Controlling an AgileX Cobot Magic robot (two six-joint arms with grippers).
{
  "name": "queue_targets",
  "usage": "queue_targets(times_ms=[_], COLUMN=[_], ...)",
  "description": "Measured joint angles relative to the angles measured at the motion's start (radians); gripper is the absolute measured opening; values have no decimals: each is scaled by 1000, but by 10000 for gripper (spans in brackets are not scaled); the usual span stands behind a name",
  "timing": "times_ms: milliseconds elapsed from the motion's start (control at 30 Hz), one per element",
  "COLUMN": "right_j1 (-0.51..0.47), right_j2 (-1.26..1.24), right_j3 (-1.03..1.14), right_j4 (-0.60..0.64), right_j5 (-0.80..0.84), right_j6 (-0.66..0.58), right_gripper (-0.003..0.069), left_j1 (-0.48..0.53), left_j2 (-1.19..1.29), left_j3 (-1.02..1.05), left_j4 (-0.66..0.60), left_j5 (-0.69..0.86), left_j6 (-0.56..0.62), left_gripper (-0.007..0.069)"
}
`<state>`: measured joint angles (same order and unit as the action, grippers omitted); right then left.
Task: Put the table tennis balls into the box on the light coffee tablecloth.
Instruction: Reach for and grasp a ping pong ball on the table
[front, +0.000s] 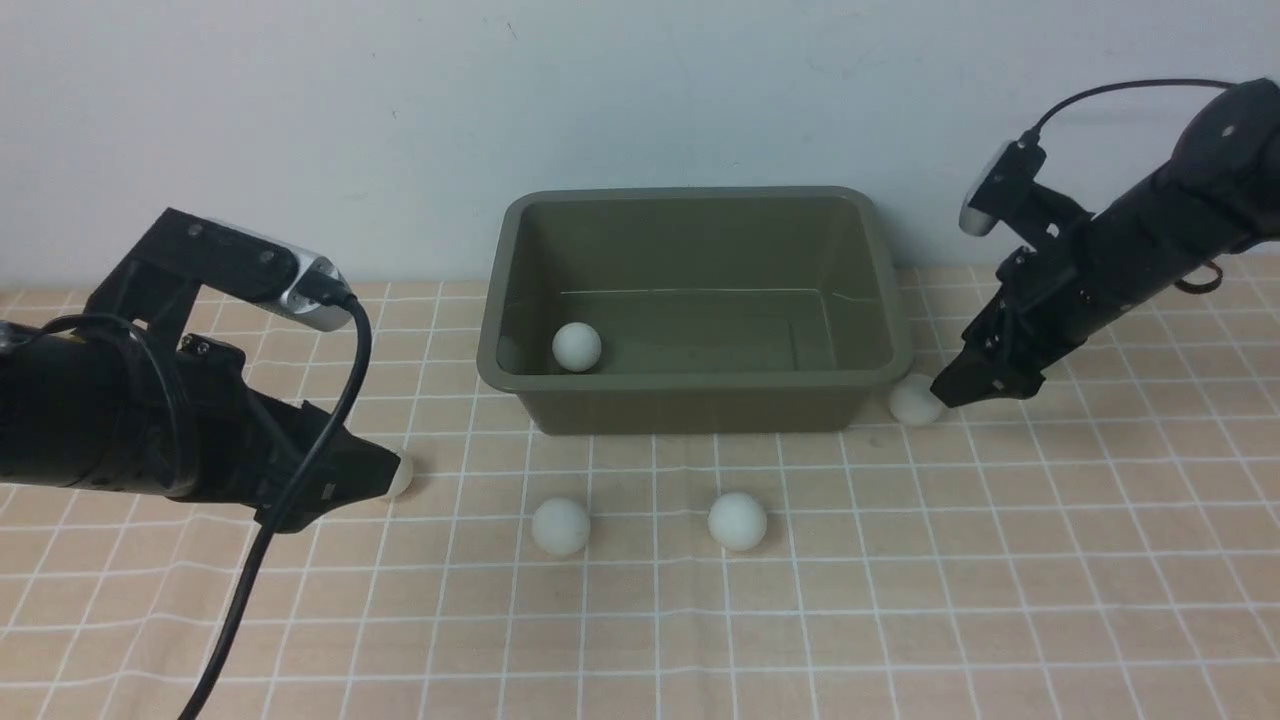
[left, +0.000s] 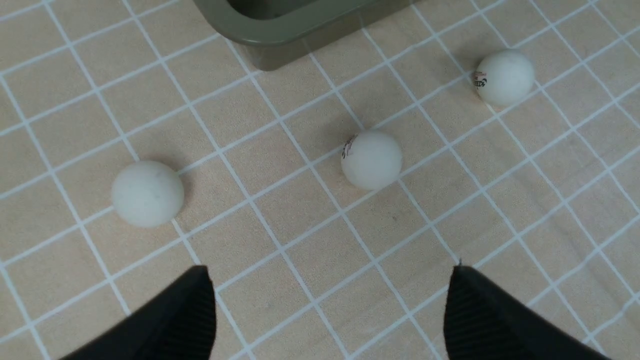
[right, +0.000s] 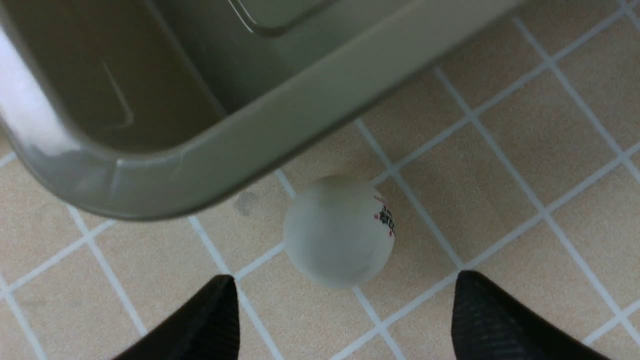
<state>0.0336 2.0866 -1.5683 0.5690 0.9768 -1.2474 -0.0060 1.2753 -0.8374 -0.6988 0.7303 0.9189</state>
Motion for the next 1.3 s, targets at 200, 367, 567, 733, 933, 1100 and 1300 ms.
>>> queue_targets(times_ms=[200, 367, 567, 733, 933, 1100, 1300], right_j1=[0, 0, 0, 0, 0, -1, -52], right_j2=[44, 60, 91, 113, 127, 122, 33], right_j3=[0, 0, -1, -1, -1, -1, -45], right_j4=[29, 83, 109, 148, 158, 150, 137], right_j5=[-21, -26, -49, -65, -90, -131, -112], right_j6=[-11, -44, -73, -90, -76, -52, -15], right_gripper=[513, 513, 513, 513, 396, 360, 360], left_j1=[0, 0, 0, 0, 0, 0, 0], left_j2=[0, 0, 0, 0, 0, 0, 0], left_j3=[0, 0, 0, 0, 0, 0, 0], left_j4=[-2, -2, -2, -2, -3, -3, -3], left_j5=[0, 0, 1, 1, 1, 1, 1], left_j6=[0, 0, 0, 0, 0, 0, 0], left_gripper=[552, 552, 552, 552, 552, 552, 552])
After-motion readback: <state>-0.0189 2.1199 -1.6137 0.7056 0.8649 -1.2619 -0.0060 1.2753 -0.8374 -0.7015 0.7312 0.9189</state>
